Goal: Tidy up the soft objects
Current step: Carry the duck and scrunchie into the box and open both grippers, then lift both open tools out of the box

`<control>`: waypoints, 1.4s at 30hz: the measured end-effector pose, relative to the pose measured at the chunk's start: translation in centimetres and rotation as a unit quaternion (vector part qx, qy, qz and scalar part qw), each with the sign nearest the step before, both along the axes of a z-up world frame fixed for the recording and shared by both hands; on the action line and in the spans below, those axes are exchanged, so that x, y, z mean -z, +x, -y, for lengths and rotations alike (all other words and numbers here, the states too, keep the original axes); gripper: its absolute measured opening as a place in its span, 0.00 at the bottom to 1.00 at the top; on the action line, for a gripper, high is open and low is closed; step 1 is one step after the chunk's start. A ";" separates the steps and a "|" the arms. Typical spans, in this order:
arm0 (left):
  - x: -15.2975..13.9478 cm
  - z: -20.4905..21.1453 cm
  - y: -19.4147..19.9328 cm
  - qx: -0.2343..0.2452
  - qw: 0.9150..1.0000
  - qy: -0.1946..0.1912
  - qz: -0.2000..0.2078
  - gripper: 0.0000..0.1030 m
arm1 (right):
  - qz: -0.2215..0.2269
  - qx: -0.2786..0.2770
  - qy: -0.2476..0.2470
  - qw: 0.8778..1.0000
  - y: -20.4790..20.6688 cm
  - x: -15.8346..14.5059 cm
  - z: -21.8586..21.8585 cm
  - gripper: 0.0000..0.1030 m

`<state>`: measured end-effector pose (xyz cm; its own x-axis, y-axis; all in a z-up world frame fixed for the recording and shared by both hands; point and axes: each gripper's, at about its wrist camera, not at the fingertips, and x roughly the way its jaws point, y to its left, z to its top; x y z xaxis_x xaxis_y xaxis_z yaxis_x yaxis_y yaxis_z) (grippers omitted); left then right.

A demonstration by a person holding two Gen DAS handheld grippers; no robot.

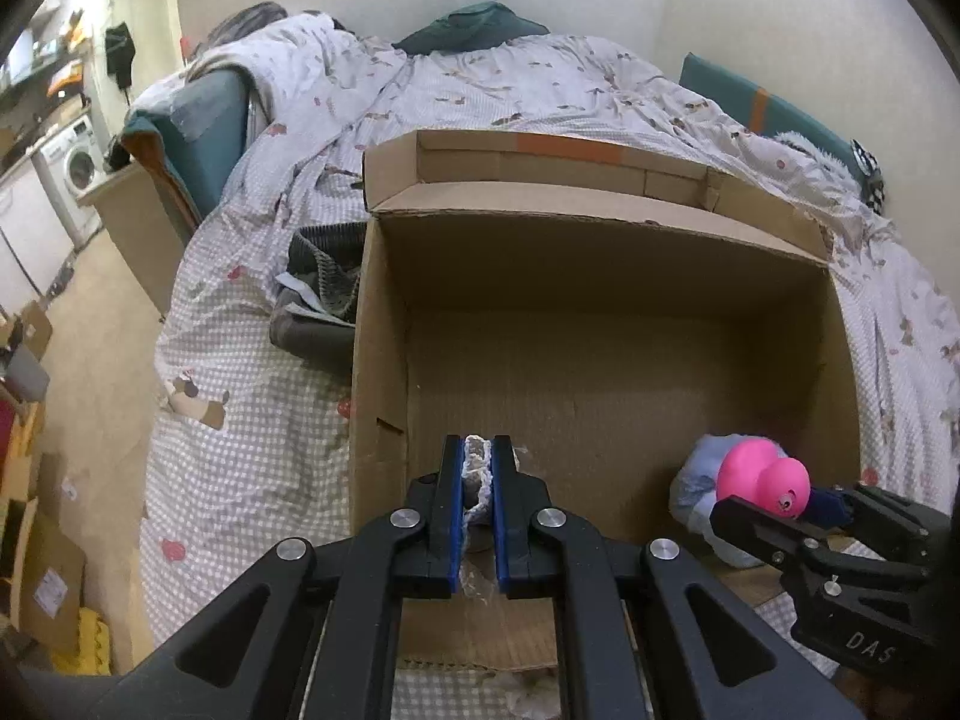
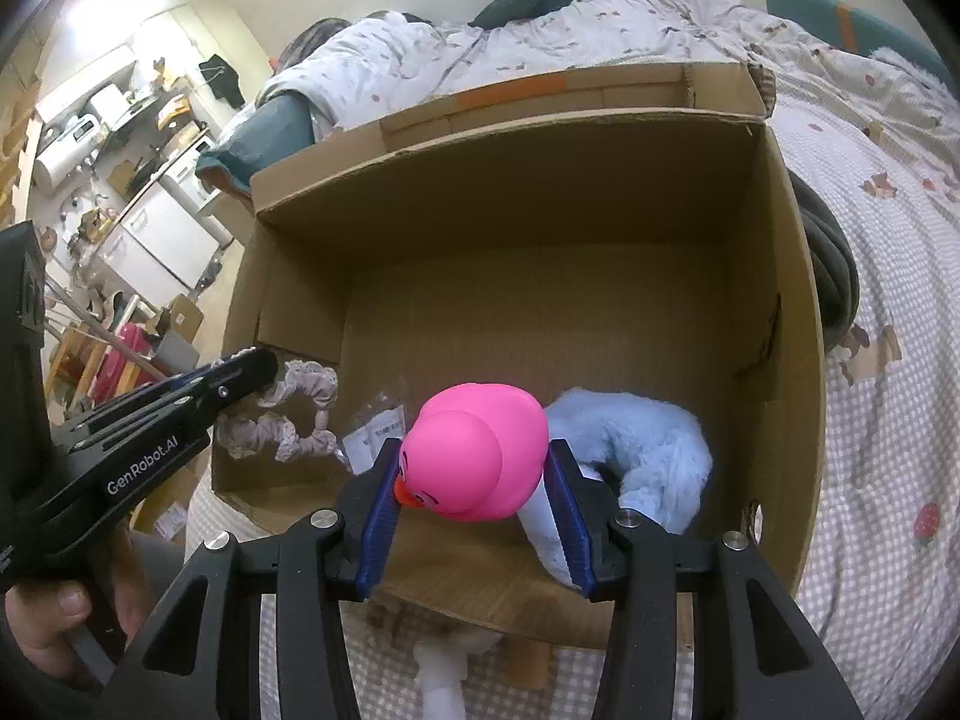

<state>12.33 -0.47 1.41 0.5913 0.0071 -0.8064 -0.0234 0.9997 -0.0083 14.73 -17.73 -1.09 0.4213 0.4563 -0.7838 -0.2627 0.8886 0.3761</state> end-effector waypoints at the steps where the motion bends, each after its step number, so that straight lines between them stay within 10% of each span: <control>1: 0.0 0.1 0.0 0.001 1.000 0.003 0.000 0.07 | -0.002 0.002 -0.001 1.000 0.0 0.1 0.0 0.48; 10: 0.4 0.0 0.2 -0.008 1.000 0.006 -0.017 0.14 | -0.008 0.023 0.003 1.000 0.3 0.2 0.7 0.48; 17: 0.0 0.3 -0.1 -0.005 1.000 0.006 -0.015 0.63 | -0.011 0.032 0.007 0.999 0.2 0.2 1.6 0.48; 25: -0.4 0.9 -0.3 -0.002 0.999 0.038 -0.001 0.65 | -0.011 0.044 0.024 0.999 0.3 0.2 2.2 0.50; 29: -0.4 0.6 -0.4 -0.006 0.999 0.035 -0.001 0.66 | -0.014 0.052 0.034 0.998 0.0 0.2 2.5 0.74; 42: -1.3 0.2 -0.9 -0.007 1.000 0.029 0.008 0.66 | 0.011 0.033 -0.061 0.998 -1.9 0.8 0.4 0.74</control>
<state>11.40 -0.66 2.66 0.6038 0.0617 -0.7947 -0.0372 0.9981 0.0492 12.84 -18.18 -1.84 0.4647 0.3287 -0.8222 -0.2081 0.9431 0.2594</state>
